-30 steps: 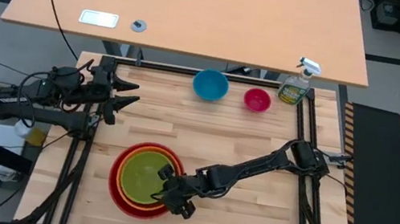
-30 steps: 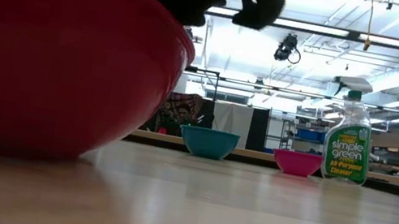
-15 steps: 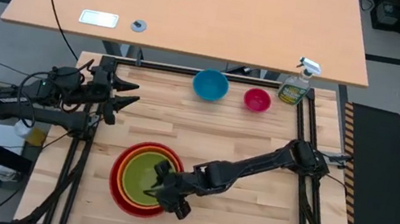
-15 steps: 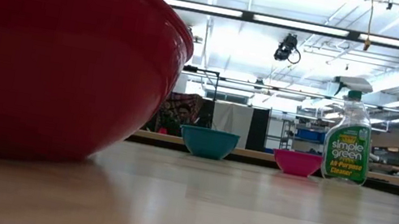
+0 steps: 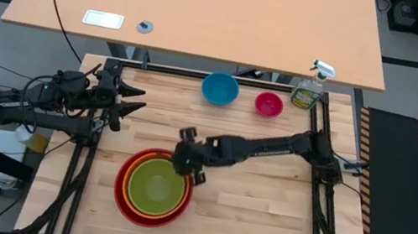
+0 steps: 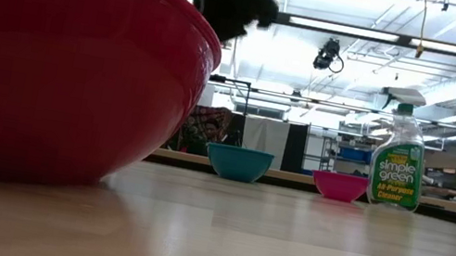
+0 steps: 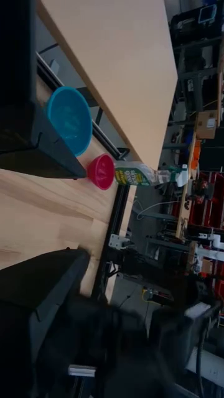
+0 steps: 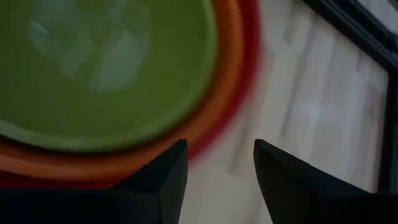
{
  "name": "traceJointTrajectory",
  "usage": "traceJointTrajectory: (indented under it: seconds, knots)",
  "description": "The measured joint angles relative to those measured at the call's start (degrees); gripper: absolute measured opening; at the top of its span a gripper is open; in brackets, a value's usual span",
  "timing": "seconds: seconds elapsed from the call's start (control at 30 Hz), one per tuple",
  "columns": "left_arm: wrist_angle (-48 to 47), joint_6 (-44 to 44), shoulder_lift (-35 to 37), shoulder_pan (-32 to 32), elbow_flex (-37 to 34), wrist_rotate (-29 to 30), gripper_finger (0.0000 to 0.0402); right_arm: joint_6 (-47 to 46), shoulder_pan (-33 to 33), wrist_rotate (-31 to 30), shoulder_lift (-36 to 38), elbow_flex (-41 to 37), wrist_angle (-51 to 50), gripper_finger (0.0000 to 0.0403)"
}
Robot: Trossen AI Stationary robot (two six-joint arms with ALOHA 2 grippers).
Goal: Nest bowls inside each other by size order
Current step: Stack the blue bowl on top of the green bowl
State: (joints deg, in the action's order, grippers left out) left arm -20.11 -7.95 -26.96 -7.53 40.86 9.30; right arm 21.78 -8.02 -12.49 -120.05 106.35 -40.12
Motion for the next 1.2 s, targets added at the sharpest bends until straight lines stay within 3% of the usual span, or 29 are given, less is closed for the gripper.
traceJointTrajectory:
  seconds: [0.3, 0.43, 0.57, 0.8, 1.03, 1.2]
  knots:
    - [-0.3, 0.1, 0.0, 0.0, 0.0, 0.0, 0.0199, 0.2, 12.1, -0.2, 10.7, -23.2, 24.9, 0.0186]
    - [-0.3, 0.2, 0.0, 0.0, 0.0, 0.0, 0.0199, -1.5, 17.7, -3.5, 12.0, -30.5, 32.7, 0.0186]
    - [-0.3, 1.1, 0.0, 0.0, 0.0, 0.0, 0.0199, -1.4, 22.6, -5.7, 11.2, -32.0, 30.5, 0.0187]
    - [-0.5, 1.3, 0.0, 0.0, 0.0, 0.0, 0.0199, -1.4, 29.9, 2.1, 9.5, -31.5, 26.7, 0.0188]
    - [-0.9, 1.5, 0.0, 0.0, 0.0, 0.0, 0.0199, 1.8, 32.4, 1.6, 7.1, -31.5, 24.1, 0.018]
    - [-1.2, 1.6, 0.0, 0.1, 0.0, 0.0, 0.0199, 3.5, 32.3, 1.2, 5.3, -31.6, 22.7, 0.0147]
